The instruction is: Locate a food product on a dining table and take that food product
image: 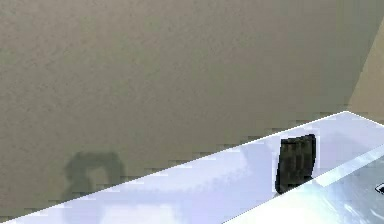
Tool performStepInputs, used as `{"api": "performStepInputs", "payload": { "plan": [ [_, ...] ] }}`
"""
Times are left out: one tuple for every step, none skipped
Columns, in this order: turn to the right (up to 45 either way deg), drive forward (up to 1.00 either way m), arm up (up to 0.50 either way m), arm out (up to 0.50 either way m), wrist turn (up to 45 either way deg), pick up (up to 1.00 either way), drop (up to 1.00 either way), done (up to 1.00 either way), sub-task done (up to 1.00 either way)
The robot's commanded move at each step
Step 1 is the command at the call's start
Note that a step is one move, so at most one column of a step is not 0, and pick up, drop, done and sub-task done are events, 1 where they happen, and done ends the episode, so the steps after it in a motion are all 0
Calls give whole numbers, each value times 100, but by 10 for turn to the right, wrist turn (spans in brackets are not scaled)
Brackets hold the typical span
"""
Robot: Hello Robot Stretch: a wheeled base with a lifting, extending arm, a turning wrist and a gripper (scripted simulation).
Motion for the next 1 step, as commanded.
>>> {"api": "performStepInputs", "payload": {
  "plan": [
    [0,0,0,0,330,0,0,0,0]
  ]
}}
